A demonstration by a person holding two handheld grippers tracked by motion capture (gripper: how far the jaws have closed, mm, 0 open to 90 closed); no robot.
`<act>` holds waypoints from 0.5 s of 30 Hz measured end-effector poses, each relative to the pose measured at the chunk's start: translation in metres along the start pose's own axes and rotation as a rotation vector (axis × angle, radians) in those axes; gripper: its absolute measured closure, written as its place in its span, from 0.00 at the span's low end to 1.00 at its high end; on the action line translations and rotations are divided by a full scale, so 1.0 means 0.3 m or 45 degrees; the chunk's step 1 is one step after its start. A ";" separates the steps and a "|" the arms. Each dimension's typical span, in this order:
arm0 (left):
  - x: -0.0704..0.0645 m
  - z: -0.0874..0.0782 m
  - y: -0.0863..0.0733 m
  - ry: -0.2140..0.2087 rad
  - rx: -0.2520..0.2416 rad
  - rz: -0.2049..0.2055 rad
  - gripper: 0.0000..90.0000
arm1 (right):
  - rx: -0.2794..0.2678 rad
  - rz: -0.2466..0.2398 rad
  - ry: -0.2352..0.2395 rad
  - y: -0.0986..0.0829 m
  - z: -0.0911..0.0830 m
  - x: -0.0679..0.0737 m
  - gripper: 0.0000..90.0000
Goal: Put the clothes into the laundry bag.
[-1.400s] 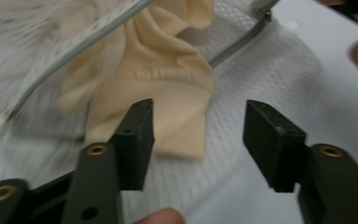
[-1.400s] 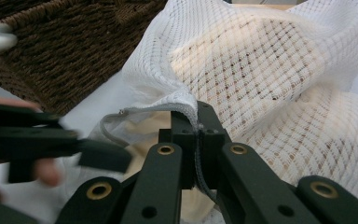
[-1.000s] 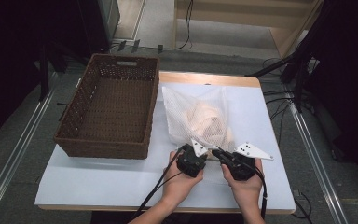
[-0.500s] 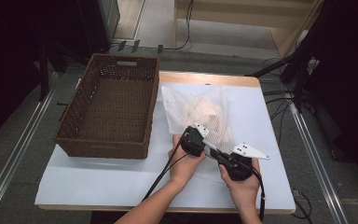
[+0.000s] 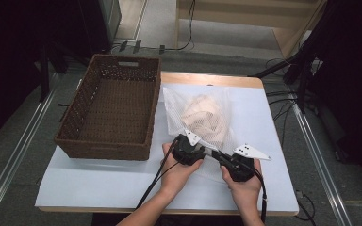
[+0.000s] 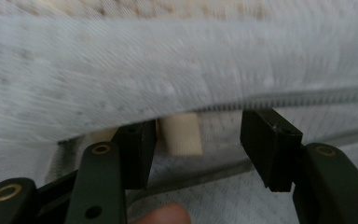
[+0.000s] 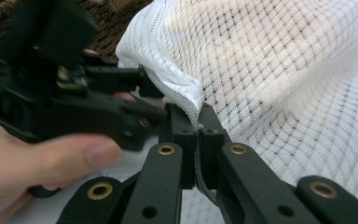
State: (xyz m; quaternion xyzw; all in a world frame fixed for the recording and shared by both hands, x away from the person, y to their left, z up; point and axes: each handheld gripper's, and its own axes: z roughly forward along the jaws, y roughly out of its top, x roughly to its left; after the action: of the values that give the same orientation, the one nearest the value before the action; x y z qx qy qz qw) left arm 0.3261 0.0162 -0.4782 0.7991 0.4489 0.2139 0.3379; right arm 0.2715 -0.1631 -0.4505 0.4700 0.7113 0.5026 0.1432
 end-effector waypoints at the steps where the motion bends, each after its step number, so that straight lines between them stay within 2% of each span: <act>1: 0.002 0.001 0.004 0.005 -0.001 0.007 0.59 | -0.002 0.001 0.003 0.000 0.001 0.002 1.00; 2: 0.005 0.000 0.015 0.023 0.022 0.006 0.68 | -0.001 -0.001 0.006 0.000 0.002 0.006 1.00; 3: 0.007 0.001 0.022 0.018 0.032 0.012 0.83 | -0.003 -0.010 0.007 -0.001 0.002 0.009 1.00; 4: 0.012 0.004 0.032 0.007 0.044 0.010 0.89 | -0.003 -0.016 0.007 -0.001 0.001 0.010 1.00; 5: 0.015 0.005 0.040 0.019 0.027 -0.007 0.93 | -0.003 -0.017 0.007 -0.001 0.000 0.011 1.00; 8: 0.032 0.010 0.061 0.096 -0.039 -0.060 0.95 | 0.000 -0.010 0.011 -0.003 -0.001 0.006 1.00; 9: 0.039 0.019 0.064 0.145 -0.069 -0.076 0.95 | 0.002 -0.005 0.015 -0.004 0.000 0.004 1.00; 11: 0.066 0.040 0.063 0.231 -0.090 -0.142 0.95 | 0.011 -0.004 0.023 -0.006 0.003 0.005 1.00; 12: 0.085 0.050 0.059 0.231 -0.110 -0.209 0.94 | 0.019 -0.021 0.022 -0.008 0.005 0.007 1.00; 13: 0.097 0.052 0.055 0.170 -0.130 -0.285 0.93 | 0.025 -0.037 0.014 -0.011 0.008 0.010 1.00; 14: 0.101 0.051 0.054 0.100 -0.137 -0.326 0.88 | 0.033 -0.049 0.005 -0.013 0.010 0.011 1.00; 15: 0.097 0.049 0.052 0.024 -0.133 -0.325 0.79 | 0.032 -0.049 0.002 -0.014 0.011 0.009 1.00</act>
State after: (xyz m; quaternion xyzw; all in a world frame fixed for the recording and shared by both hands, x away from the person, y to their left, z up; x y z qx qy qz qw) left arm 0.3593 0.0305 -0.4755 0.7147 0.5383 0.1997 0.3994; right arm 0.2702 -0.1591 -0.4548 0.4577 0.7265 0.4911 0.1464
